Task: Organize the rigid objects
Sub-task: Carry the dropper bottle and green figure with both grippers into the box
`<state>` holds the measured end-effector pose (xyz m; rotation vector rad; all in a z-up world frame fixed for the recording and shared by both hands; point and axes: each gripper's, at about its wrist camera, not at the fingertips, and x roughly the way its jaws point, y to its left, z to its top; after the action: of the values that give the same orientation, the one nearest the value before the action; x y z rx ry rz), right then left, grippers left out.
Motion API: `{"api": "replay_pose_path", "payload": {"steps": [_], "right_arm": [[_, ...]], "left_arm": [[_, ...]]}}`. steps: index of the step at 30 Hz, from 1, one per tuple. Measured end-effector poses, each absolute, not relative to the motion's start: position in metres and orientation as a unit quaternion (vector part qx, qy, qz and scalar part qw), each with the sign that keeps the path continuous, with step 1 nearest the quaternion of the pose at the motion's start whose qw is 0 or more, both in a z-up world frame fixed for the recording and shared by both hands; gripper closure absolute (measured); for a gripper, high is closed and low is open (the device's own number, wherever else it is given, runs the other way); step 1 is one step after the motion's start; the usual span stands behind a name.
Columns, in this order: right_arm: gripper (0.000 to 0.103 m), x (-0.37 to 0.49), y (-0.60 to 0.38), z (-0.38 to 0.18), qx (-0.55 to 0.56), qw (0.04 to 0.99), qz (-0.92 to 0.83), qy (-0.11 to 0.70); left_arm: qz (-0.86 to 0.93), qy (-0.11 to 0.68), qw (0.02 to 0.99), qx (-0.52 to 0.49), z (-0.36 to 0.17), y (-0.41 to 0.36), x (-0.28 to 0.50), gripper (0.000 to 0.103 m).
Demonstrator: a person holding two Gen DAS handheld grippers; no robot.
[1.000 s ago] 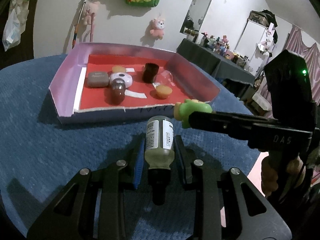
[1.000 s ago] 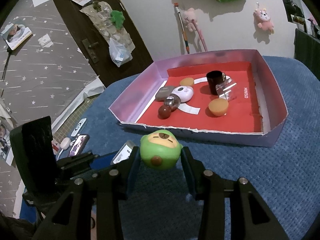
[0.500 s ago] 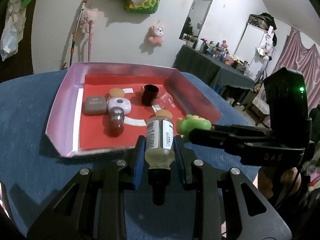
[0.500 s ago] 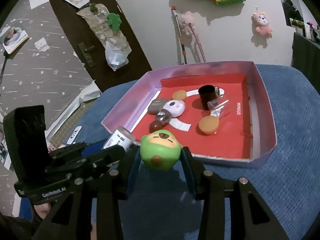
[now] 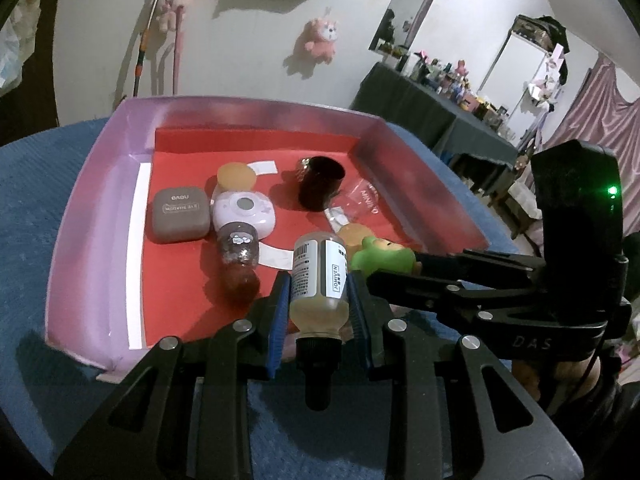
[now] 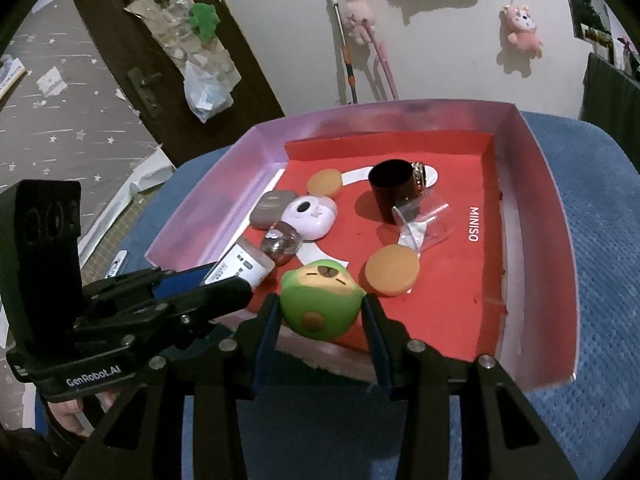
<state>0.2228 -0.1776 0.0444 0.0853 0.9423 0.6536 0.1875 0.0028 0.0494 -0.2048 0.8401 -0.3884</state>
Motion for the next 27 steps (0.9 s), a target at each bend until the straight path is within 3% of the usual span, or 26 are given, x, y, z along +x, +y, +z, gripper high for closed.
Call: {"api": "replay_pose_path", "payload": {"steps": [27], "right_arm": [[0.059, 0.258, -0.165, 0.023, 0.009, 0.848, 0.267, 0.457]], "left_arm": [[-0.137, 0.450, 0.876, -0.106, 0.017, 0.018, 0.226, 0.076]]}}
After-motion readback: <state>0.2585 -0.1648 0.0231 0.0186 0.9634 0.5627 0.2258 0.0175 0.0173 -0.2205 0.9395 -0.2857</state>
